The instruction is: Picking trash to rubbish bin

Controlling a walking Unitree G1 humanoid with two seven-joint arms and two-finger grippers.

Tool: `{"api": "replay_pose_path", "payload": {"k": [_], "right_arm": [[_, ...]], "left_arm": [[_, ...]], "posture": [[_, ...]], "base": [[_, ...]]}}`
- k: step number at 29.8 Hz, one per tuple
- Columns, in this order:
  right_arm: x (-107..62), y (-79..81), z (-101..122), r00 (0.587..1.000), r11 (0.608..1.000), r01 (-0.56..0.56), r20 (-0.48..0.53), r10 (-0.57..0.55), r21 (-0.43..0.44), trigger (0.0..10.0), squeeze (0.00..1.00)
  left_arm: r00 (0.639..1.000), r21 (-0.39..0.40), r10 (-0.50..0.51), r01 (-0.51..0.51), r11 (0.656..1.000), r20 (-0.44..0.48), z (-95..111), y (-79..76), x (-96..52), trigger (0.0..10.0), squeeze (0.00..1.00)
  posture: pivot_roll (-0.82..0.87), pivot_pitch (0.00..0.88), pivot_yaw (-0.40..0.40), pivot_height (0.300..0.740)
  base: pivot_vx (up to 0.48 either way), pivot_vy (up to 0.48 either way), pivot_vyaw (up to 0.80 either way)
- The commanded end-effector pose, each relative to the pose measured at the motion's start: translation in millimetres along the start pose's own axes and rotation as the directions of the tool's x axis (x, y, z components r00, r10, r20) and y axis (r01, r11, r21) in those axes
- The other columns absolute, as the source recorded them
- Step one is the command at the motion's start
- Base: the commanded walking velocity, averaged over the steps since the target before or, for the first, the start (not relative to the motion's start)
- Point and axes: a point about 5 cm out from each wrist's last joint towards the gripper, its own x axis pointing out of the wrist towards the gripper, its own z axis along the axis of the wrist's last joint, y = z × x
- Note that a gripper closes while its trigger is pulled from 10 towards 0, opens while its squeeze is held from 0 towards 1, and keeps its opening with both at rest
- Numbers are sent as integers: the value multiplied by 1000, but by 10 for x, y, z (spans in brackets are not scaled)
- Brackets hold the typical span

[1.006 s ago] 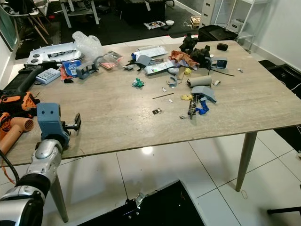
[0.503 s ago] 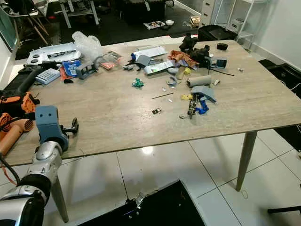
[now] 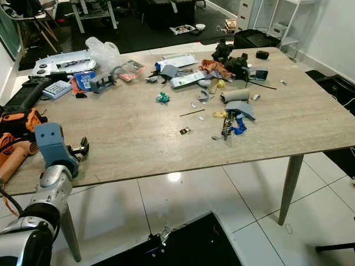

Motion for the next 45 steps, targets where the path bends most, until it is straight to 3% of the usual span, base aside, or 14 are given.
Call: {"api": "replay_pose_path", "payload": {"k": [1, 19, 20, 22, 25, 26, 28, 29, 30, 32, 35, 42, 43, 45], "right_arm": [[-7, 117, -132, 999, 999, -32, -38, 32, -1, 10000, 0], [-10, 116, -149, 999, 1000, -28, -43, 28, 5, 10000, 0], [-9, 117, -146, 999, 1000, -28, -42, 28, 5, 10000, 0], [-8, 117, -137, 999, 1000, -28, -40, 28, 6, 10000, 0], [-6, 117, -125, 999, 1000, -28, -38, 28, 7, 10000, 0], [-6, 117, -125, 999, 1000, -28, -38, 28, 7, 10000, 0], [-5, 119, -117, 999, 1000, -29, -36, 29, 6, 10000, 0], [-4, 121, -110, 999, 1000, -30, -35, 30, 5, 10000, 0], [-4, 121, -110, 999, 1000, -30, -35, 30, 5, 10000, 0], [-1, 130, -90, 999, 999, -32, -31, 32, 4, 10000, 0], [3, 144, -66, 999, 999, -36, -27, 36, 2, 10000, 0], [5, 156, -52, 999, 999, -42, -26, 42, -2, 10000, 0], [6, 159, -48, 999, 999, -43, -26, 43, -3, 10000, 0], [7, 161, -45, 999, 999, -44, -26, 44, -3, 10000, 0]], "left_arm": [[997, 33, -2, 5, 999, -78, -175, 9, -50, 0, 0], [992, 121, -48, 63, 991, -120, -314, -69, -107, 0, 0], [991, 107, -53, 66, 992, -119, -314, -76, -107, 0, 0], [990, -112, -121, 112, 987, -75, -230, -147, -73, 0, 0], [967, -430, -235, 254, 867, 98, 28, -263, -7, 0, 0], [967, -430, -235, 254, 867, 98, 28, -263, -7, 0, 0], [920, -591, -272, 390, 706, 282, 307, -296, 24, 0, 0], [884, -633, -280, 464, 620, 374, 464, -284, 23, 0, 0], [884, -633, -280, 464, 620, 374, 464, -284, 23, 0, 0], [817, -631, -278, 569, 527, 505, 707, -216, -1, 0, 0], [792, -578, -272, 591, 562, 546, 827, -122, -11, 0, 0], [834, -420, -288, 499, 758, 470, 777, 37, -13, 0, 0], [843, -266, -358, 481, 835, 401, 714, -7, -32, 0, 0], [844, -147, -406, 477, 866, 349, 664, -48, -50, 0, 0]], "posture": [[-254, 264, 64, 740], [-256, 263, 67, 740], [-255, 262, 68, 740], [-254, 261, 69, 740], [-247, 256, 70, 740], [-247, 256, 70, 740], [-247, 256, 70, 740], [-241, 252, 72, 740], [-241, 252, 72, 740], [-237, 249, 74, 740], [-232, 247, 75, 740], [-226, 245, 76, 740], [-220, 242, 79, 740], [-220, 242, 79, 740]], "base": [[0, 0, 0], [0, 0, 0], [0, 0, 0], [0, 0, 0], [0, 0, 0], [0, 0, 0], [0, 0, 0], [0, 0, 0], [0, 0, 0], [0, 0, 0], [0, 0, 0], [0, 0, 0], [0, 0, 0], [0, 0, 0]]}}
